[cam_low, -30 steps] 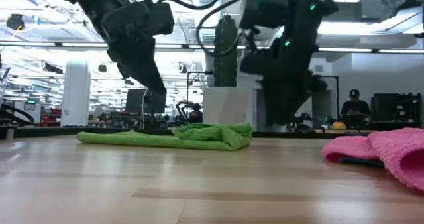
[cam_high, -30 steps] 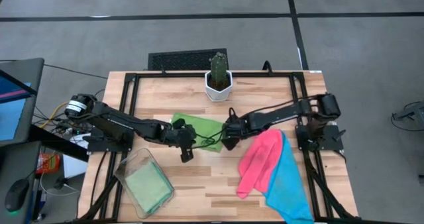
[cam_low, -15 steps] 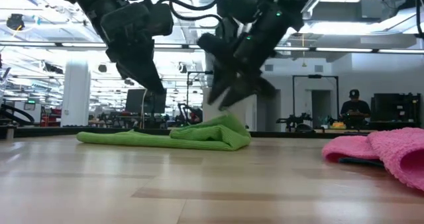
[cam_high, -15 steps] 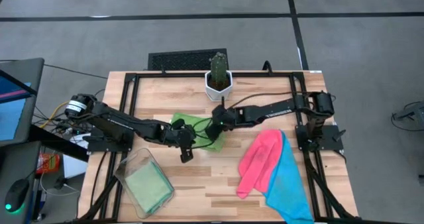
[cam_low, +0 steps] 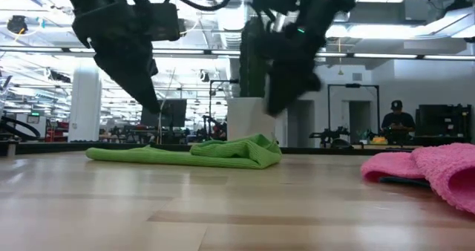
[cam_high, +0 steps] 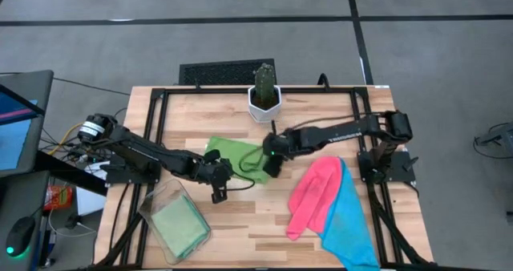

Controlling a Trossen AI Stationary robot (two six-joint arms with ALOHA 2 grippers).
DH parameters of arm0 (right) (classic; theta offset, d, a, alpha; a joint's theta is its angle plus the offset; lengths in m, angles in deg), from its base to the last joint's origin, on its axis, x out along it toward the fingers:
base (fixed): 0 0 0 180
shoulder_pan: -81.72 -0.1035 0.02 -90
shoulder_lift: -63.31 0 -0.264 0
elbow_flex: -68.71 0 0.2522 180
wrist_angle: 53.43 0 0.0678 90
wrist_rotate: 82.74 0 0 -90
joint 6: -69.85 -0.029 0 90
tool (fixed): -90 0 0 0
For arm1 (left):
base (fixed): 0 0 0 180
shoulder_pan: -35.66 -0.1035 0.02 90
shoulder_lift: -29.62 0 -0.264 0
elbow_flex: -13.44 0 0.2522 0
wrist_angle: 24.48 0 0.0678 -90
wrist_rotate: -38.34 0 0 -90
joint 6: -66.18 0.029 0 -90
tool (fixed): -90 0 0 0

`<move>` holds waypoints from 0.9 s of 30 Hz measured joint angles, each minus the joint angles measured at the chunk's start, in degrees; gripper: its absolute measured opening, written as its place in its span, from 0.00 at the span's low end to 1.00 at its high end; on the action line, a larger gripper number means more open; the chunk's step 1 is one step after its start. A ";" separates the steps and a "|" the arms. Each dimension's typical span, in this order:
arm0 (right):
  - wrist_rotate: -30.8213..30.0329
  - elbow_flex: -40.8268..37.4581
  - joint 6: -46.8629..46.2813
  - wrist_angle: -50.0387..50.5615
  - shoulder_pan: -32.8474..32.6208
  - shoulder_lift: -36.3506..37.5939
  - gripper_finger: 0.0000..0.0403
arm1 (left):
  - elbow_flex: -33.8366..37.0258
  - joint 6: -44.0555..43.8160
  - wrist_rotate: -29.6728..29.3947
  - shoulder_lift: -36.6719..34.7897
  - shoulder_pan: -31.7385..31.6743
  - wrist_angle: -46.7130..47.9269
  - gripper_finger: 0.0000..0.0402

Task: Fold microfiber towels
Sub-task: Fold the green microfiber cloth

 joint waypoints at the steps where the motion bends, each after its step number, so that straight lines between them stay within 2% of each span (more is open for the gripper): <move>1: -0.69 -0.29 0.02 2.62 -0.67 -0.11 0.41 | 0.00 -0.03 -0.36 0.00 0.28 -0.47 0.00; 3: -0.68 -1.49 -0.13 5.45 -1.65 -0.24 0.41 | 0.00 -0.04 -1.20 0.00 0.51 -0.96 0.00; 7: -0.89 -3.27 -1.30 2.61 -2.91 -0.36 0.41 | 0.00 -0.09 -1.69 0.00 0.50 -1.19 0.00; 14: -0.62 -5.97 -1.89 -6.57 -0.29 -0.36 0.41 | 0.00 -0.27 -1.98 0.00 0.49 -2.16 0.00; 20: 2.87 -5.95 -3.33 -6.08 1.43 -0.36 0.41 | 0.00 -0.36 -1.98 0.00 0.49 -1.49 0.00; 24: 3.41 -5.95 -3.68 -3.11 -1.92 -0.36 0.41 | 0.00 -0.37 -2.01 0.00 0.66 -1.44 0.00; 27: 0.99 -5.95 -1.96 -4.10 -3.92 -0.44 0.41 | 0.00 -0.31 -2.03 0.00 0.66 -1.72 0.00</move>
